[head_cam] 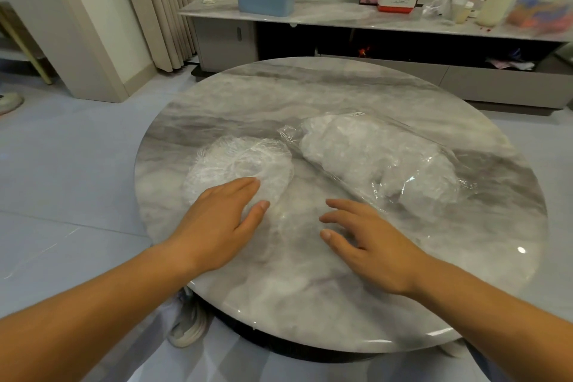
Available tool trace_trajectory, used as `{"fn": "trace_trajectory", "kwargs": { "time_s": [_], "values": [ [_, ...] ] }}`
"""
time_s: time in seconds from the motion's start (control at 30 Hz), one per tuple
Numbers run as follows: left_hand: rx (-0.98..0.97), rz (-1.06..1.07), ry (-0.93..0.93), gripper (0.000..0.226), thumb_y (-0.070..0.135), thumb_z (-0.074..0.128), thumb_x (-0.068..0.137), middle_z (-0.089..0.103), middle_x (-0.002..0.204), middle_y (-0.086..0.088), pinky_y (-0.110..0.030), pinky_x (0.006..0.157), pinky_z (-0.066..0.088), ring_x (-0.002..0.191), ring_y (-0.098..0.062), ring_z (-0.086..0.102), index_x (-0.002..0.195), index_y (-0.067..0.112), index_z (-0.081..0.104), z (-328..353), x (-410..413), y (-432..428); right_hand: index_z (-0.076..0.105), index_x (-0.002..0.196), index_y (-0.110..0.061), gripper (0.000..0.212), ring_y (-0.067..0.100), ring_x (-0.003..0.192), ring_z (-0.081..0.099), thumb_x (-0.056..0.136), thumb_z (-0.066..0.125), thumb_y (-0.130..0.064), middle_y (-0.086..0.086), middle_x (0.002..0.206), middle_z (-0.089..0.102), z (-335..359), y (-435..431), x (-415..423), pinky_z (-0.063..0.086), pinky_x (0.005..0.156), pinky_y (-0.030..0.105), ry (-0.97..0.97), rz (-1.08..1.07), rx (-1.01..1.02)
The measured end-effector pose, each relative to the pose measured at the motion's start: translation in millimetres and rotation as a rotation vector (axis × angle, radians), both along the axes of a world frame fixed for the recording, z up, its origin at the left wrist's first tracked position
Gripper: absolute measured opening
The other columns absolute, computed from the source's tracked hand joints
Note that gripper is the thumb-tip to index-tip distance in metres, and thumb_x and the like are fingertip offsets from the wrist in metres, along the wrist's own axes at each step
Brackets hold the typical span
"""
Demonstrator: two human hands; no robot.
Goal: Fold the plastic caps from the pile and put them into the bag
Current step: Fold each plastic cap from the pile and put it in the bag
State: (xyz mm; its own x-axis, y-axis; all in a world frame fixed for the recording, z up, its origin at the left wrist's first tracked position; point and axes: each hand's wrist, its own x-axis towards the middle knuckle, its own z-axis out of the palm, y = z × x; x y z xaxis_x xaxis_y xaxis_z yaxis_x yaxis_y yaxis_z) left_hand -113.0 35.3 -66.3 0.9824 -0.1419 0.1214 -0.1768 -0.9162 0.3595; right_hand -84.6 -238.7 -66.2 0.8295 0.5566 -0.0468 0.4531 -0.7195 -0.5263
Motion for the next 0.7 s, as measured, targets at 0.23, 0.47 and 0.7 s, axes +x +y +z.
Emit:
{"fn": "trace_trajectory", "kwargs": {
  "time_s": [0.23,0.47,0.7],
  "values": [
    [0.156,-0.378,-0.038,0.065,0.061,0.021,0.102,0.062,0.136,0.004,-0.031,0.104,0.046,0.122,-0.014,0.059,0.135,0.021,0.06,7,-34,-24,0.069,0.126,-0.035,0.045,0.008,0.155,0.007,0.101,0.039,-0.058,-0.014,0.167,0.019,5,-7,-17,0.023,0.122,0.037,-0.189,0.303,0.054],
    [0.02,-0.518,0.176,0.063,0.065,0.04,0.098,0.042,0.154,0.016,-0.025,0.114,0.035,0.139,0.0,0.038,0.15,0.031,0.044,-10,-48,-30,0.065,0.132,-0.034,0.057,0.0,0.151,0.018,0.104,0.022,-0.058,-0.019,0.155,0.042,-18,-22,-31,0.027,0.119,0.039,-0.083,0.347,-0.052],
    [-0.233,-0.274,0.167,0.084,0.071,0.072,0.074,0.045,0.138,0.033,-0.014,0.109,0.035,0.131,0.012,0.04,0.146,0.045,0.037,-21,-40,-17,0.071,0.12,-0.017,0.049,0.003,0.134,0.048,0.106,0.032,-0.044,-0.011,0.124,0.069,-17,-27,-31,0.026,0.118,0.023,-0.101,0.329,0.078]
  ]
}}
